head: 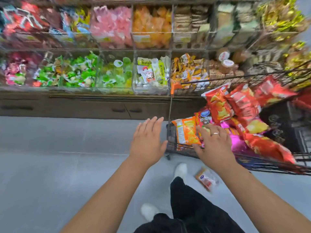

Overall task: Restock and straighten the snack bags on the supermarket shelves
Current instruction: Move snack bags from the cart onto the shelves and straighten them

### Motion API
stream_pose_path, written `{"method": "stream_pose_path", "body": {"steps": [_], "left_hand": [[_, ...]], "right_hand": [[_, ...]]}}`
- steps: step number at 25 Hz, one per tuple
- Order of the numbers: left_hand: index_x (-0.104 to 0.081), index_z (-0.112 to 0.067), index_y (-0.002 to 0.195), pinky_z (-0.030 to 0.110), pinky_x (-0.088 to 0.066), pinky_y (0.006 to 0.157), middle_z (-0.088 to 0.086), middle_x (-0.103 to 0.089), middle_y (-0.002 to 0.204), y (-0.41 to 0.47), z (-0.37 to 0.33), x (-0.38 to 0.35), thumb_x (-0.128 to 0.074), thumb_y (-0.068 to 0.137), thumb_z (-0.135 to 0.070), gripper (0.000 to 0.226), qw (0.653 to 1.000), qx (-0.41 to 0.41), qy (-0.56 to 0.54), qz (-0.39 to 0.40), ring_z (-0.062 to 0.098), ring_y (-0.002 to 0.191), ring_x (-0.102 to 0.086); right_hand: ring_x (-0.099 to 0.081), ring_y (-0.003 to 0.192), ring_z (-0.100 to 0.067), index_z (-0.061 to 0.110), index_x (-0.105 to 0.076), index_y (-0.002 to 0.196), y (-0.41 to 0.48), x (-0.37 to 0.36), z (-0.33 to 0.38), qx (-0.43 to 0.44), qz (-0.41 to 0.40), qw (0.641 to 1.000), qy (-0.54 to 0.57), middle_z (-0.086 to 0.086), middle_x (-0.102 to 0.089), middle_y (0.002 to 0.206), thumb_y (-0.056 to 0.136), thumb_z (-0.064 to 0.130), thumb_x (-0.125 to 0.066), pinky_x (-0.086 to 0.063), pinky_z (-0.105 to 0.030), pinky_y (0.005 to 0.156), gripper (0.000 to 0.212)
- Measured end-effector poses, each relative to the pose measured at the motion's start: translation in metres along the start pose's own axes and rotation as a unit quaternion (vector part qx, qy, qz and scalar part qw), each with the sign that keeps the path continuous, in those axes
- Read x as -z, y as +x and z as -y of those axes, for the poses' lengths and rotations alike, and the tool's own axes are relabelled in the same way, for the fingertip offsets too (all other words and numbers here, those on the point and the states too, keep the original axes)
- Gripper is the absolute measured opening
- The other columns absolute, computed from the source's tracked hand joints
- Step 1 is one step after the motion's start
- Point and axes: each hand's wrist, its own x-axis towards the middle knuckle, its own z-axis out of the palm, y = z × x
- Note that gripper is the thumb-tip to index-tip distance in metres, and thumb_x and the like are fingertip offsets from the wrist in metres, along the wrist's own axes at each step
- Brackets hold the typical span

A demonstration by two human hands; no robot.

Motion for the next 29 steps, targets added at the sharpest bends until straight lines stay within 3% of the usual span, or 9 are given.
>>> {"method": "stream_pose_path", "body": {"steps": [3,7,12,16,20,23,26,29], "left_hand": [[-0.016,-0.022,0.155,0.033,-0.003,0.120,0.001,-0.020,0.162,0.041,-0.017,-0.013,-0.054,0.094,-0.043,0.075,0.999,-0.030,0.001,0.029,0.021,0.149,-0.015],[-0.017,-0.023,0.154,0.034,-0.004,0.121,0.000,-0.021,0.161,0.104,-0.041,-0.035,-0.053,0.094,-0.046,0.074,0.996,-0.044,0.016,0.075,0.020,0.149,-0.013],[-0.021,-0.020,0.153,0.037,-0.013,0.121,0.001,-0.026,0.159,0.165,-0.053,-0.074,-0.059,0.093,-0.043,0.075,0.990,-0.021,-0.004,0.138,0.021,0.149,-0.015],[-0.030,-0.017,0.149,0.039,-0.026,0.118,0.004,-0.037,0.151,0.196,-0.046,-0.116,-0.063,0.089,-0.039,0.072,0.978,-0.004,-0.051,0.204,0.023,0.141,-0.028],[-0.031,-0.021,0.148,0.044,-0.040,0.108,0.005,-0.044,0.144,0.230,-0.033,-0.166,-0.067,0.087,-0.036,0.073,0.948,0.059,-0.116,0.290,0.025,0.132,-0.043],[-0.032,-0.020,0.147,0.035,-0.047,0.094,0.004,-0.049,0.134,0.253,-0.021,-0.213,-0.070,0.087,-0.030,0.072,0.909,0.139,-0.180,0.350,0.023,0.119,-0.054],[-0.037,-0.019,0.142,0.029,-0.048,0.085,0.000,-0.054,0.124,0.276,-0.016,-0.260,-0.072,0.085,-0.029,0.068,0.872,0.230,-0.227,0.367,0.023,0.109,-0.061],[-0.026,-0.013,0.147,0.032,-0.050,0.088,0.004,-0.052,0.125,0.292,-0.007,-0.306,-0.075,0.081,-0.034,0.085,0.841,0.318,-0.260,0.353,0.024,0.106,-0.059]], "right_hand": [[-0.054,0.109,-0.047,0.017,-0.067,0.117,0.017,-0.010,-0.031,-0.046,0.031,0.998,0.007,-0.016,-0.063,0.119,0.058,0.032,-0.089,-0.047,-0.058,0.084,0.065],[-0.045,0.122,-0.043,0.020,-0.058,0.131,0.057,-0.021,-0.073,-0.090,0.083,0.992,0.021,-0.014,-0.055,0.133,0.074,0.037,-0.076,-0.039,-0.057,0.097,0.061],[-0.037,0.130,-0.039,0.022,-0.049,0.139,0.100,-0.037,-0.104,-0.088,0.124,0.988,0.027,-0.012,-0.048,0.141,0.083,0.042,-0.068,-0.032,-0.053,0.106,0.062],[-0.031,0.133,-0.034,0.026,-0.038,0.145,0.119,-0.071,-0.112,-0.134,0.192,0.971,0.056,-0.007,-0.038,0.148,0.088,0.046,-0.060,-0.031,-0.047,0.106,0.064],[-0.030,0.134,-0.034,0.026,-0.028,0.149,0.134,-0.118,-0.113,-0.187,0.280,0.938,0.084,-0.008,-0.033,0.150,0.088,0.047,-0.059,-0.034,-0.046,0.107,0.071],[-0.030,0.135,-0.037,0.022,-0.021,0.152,0.142,-0.167,-0.117,-0.224,0.353,0.900,0.124,-0.015,-0.032,0.149,0.089,0.045,-0.061,-0.033,-0.045,0.108,0.078],[-0.031,0.136,-0.036,0.015,-0.019,0.152,0.154,-0.209,-0.120,-0.262,0.394,0.863,0.176,-0.021,-0.033,0.147,0.088,0.040,-0.065,-0.030,-0.039,0.107,0.083],[-0.036,0.133,-0.036,0.014,-0.024,0.149,0.168,-0.245,-0.121,-0.301,0.393,0.838,0.229,-0.021,-0.040,0.142,0.084,0.036,-0.071,-0.033,-0.039,0.105,0.084]]}}
